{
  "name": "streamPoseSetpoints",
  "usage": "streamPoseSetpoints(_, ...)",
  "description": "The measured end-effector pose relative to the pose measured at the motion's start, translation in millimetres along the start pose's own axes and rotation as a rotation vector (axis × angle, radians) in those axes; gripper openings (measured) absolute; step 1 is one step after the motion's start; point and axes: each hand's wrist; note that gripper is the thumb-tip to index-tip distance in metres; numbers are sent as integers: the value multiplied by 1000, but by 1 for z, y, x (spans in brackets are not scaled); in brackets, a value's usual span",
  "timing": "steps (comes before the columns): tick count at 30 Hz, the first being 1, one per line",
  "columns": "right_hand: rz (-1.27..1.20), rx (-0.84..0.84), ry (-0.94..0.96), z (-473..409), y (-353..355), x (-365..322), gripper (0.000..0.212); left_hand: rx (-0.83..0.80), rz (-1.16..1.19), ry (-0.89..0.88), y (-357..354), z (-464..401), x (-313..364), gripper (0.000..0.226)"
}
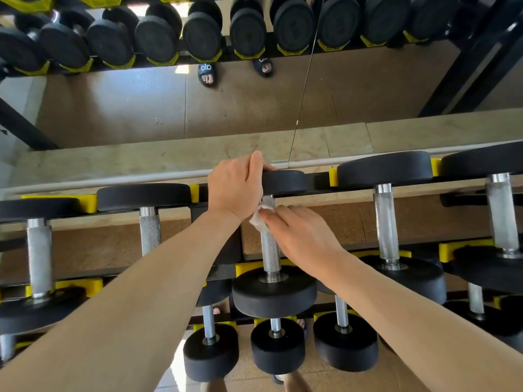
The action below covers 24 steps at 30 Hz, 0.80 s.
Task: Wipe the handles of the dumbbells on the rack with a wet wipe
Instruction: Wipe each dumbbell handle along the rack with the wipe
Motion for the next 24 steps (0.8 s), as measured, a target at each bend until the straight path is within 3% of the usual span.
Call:
streamPoseSetpoints(2,-91,52,-294,11,2,10,24,8,11,12,1,-1,1,65)
streamPoseSetpoints(4,-457,178,-940,16,5,14,19,15,25,36,3,0,3,69)
streamPoseSetpoints(6,-953,149,-1497,9,6,10,21,15,22,37,2,-1,4,70)
streamPoseSetpoints(8,-1180,-14,-1678,-6,4,-3,19,17,22,45,1,-1,4,64)
streamPoseSetpoints(12,-1164,-147,-1753,-29,7,-17,17,17,-2,55,-1,0,1,51)
streamPoseSetpoints(14,-1086,-97,-1617,-20,13,-20,20,21,-7,42,-1,0,1,50)
streamPoseSetpoints(15,-971,-54,-1463,-15,15,-23,21,24,-9,41,-1,0,1,51)
streamPoseSetpoints(18,-591,79,-787,-6,27,-39,17,19,-34,26,0,0,2,50)
streamPoseSetpoints(21,-138,-208,-171,-15,25,-41,24,21,-28,23,1,1,2,52)
streamPoseSetpoints(24,125,-374,139,-18,24,-38,33,21,15,48,2,0,4,58)
Point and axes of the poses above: each hand's wrist, its own z-axis away from the middle knuckle, its own y-axis out of the back of the hand, x = y × z, and after that the axes turned 12 degrees about x, right-handed
